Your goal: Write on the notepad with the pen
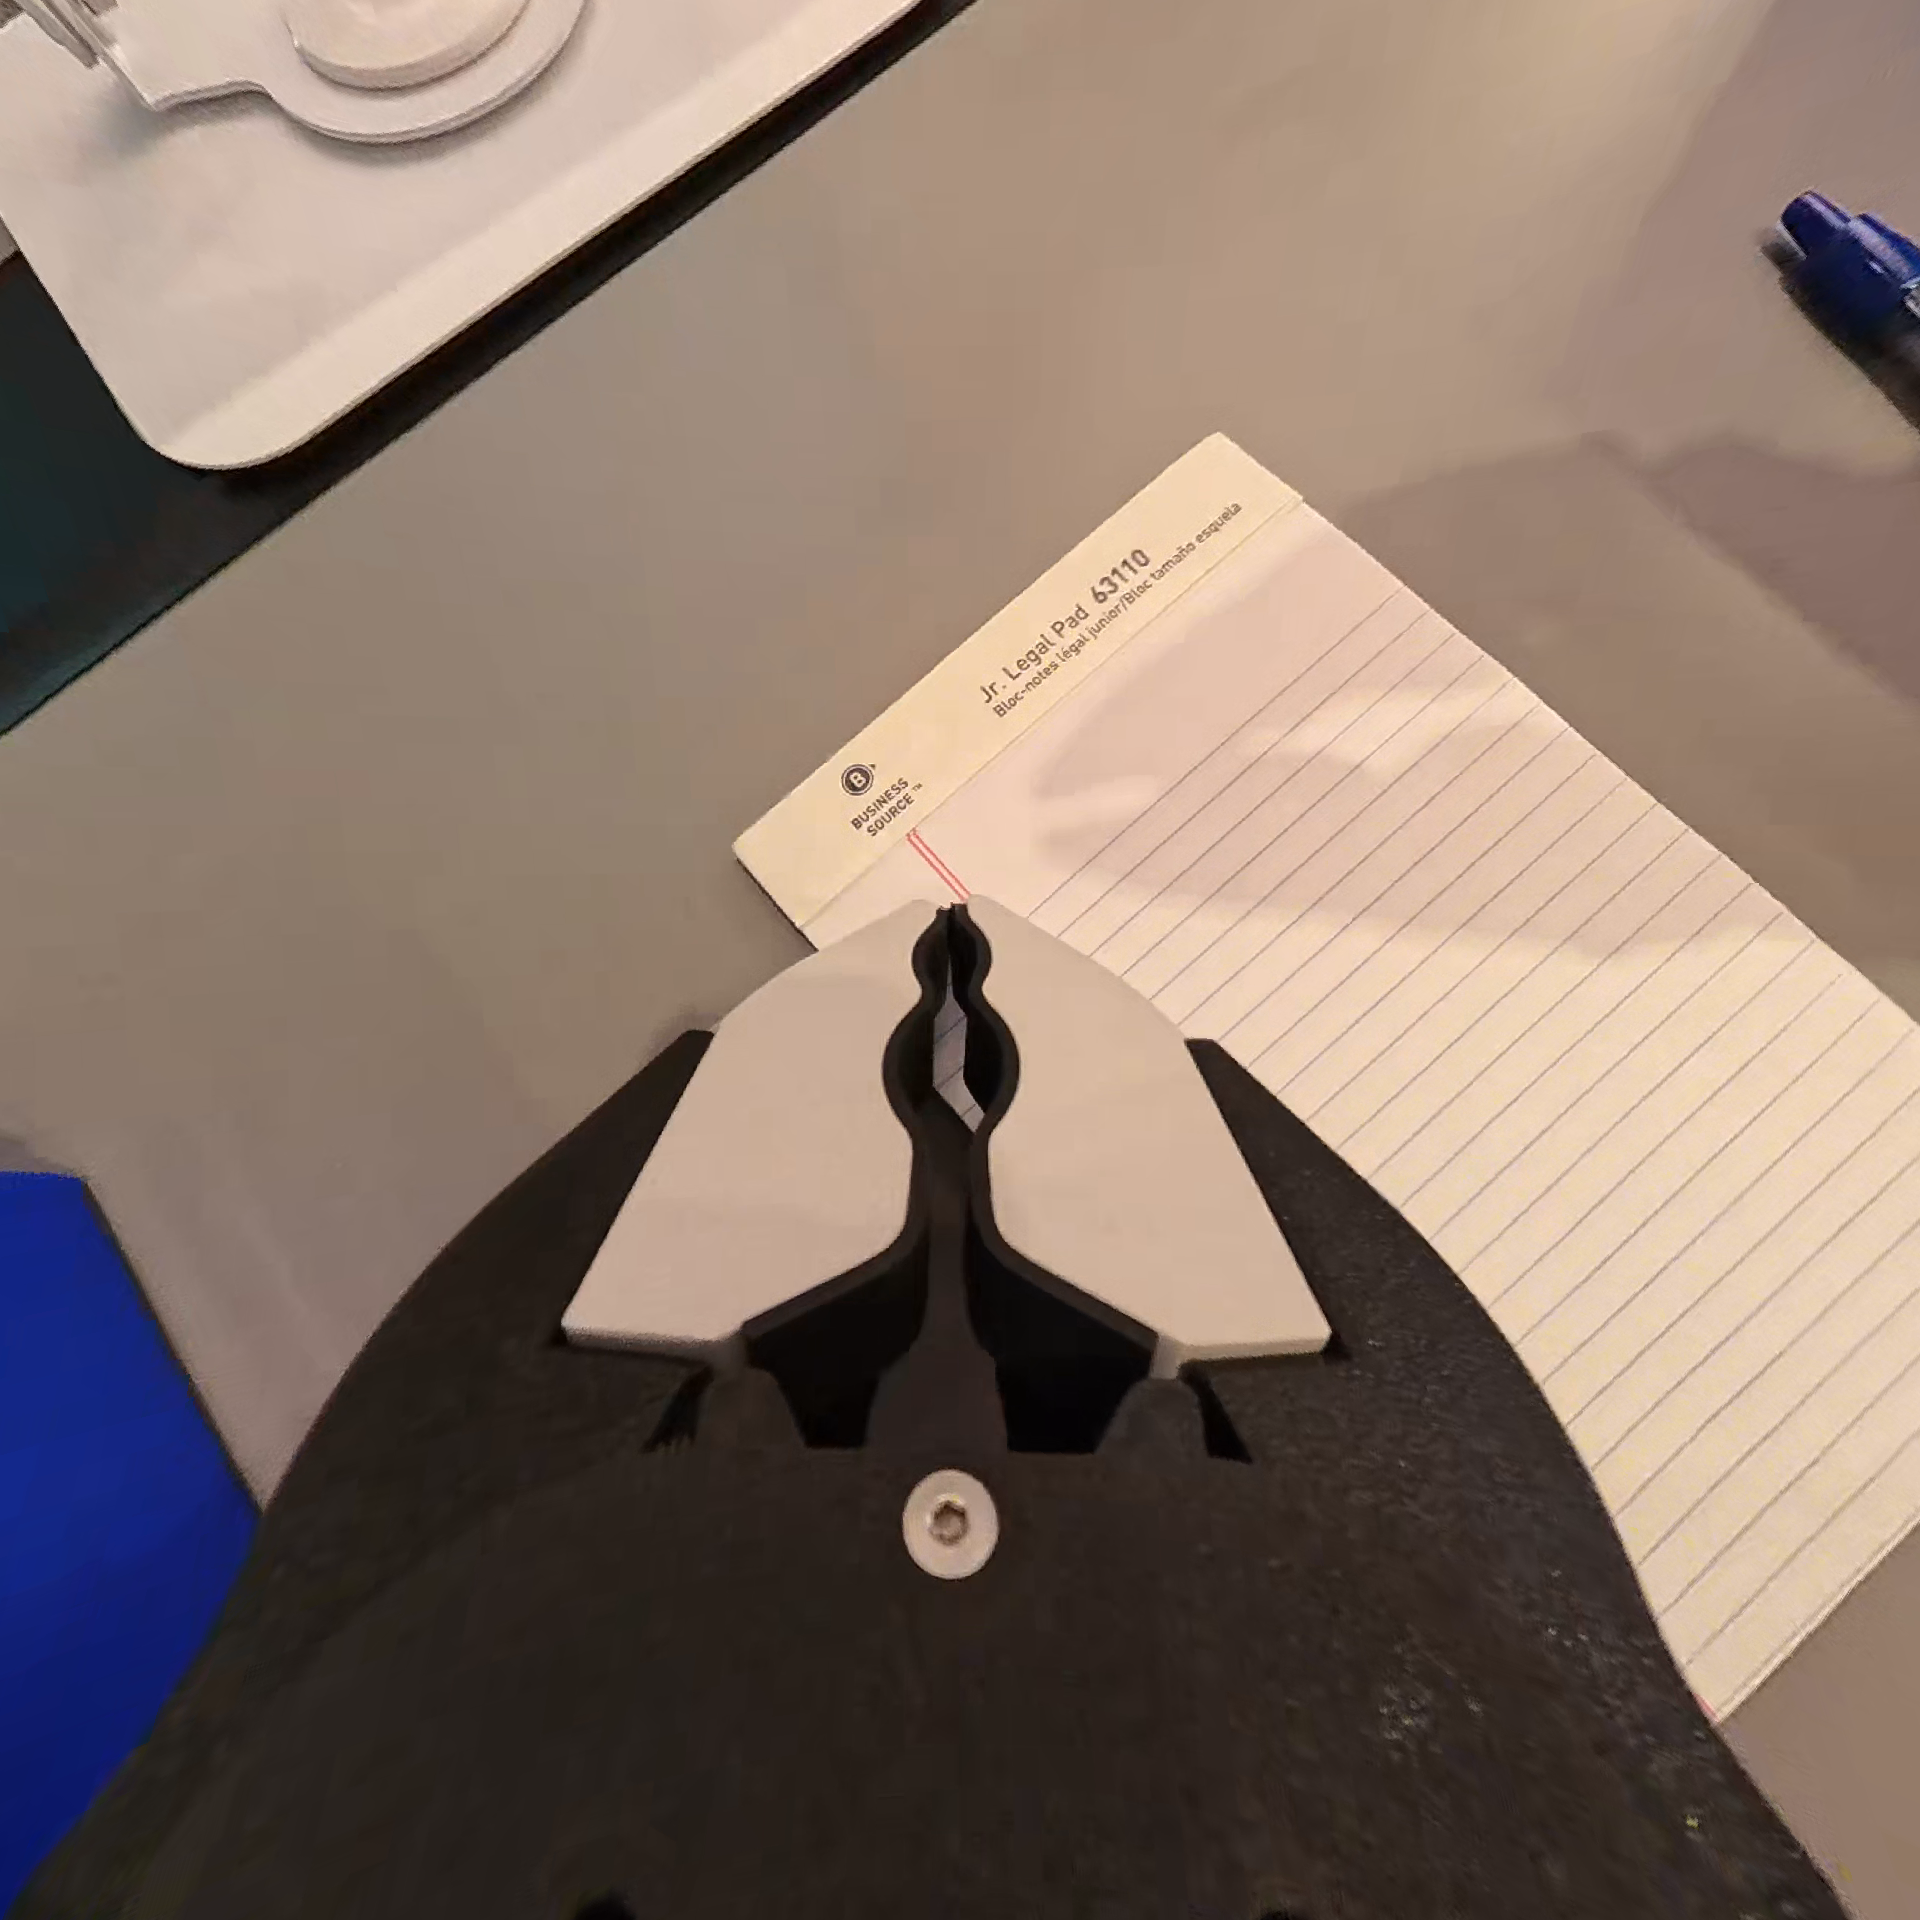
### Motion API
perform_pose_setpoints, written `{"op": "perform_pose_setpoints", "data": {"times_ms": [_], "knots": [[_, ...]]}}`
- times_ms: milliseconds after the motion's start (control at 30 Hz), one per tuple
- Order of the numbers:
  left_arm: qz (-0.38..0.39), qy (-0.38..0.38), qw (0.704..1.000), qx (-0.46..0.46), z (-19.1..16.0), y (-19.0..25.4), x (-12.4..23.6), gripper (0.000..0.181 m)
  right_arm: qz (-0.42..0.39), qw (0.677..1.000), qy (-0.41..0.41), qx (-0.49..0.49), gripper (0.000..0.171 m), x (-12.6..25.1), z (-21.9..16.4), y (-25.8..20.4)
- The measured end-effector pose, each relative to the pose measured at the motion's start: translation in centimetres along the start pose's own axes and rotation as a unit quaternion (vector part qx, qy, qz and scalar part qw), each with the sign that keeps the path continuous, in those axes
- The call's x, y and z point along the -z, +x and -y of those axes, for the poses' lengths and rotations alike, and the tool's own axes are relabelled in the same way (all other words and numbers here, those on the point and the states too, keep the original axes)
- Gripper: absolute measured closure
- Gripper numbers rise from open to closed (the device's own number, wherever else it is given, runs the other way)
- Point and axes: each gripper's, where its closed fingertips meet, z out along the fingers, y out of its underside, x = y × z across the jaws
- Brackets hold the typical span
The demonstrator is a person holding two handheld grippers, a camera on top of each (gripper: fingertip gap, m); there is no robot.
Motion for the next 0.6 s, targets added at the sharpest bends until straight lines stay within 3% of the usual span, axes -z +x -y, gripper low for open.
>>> {"op": "perform_pose_setpoints", "data": {"times_ms": [367, 533, 600], "knots": [[-0.034, -0.001, 0.999, -0.017, -0.9, 4.4, 1.5, 0.181, -0.002, 1.0, -0.015, -0.016, 0.167, 1.7, -1.5, 0.0], [-0.05, 0.109, 0.993, -0.015, 3.7, 2.9, 3.1, 0.181, 0.011, 0.999, -0.01, -0.041, 0.167, 1.6, -2.3, -0.5], [-0.078, 0.092, 0.993, -0.019, 3.1, 3.2, 2.2, 0.181, 0.019, 0.998, -0.009, -0.05, 0.167, 1.4, -2.9, -1.0]]}}
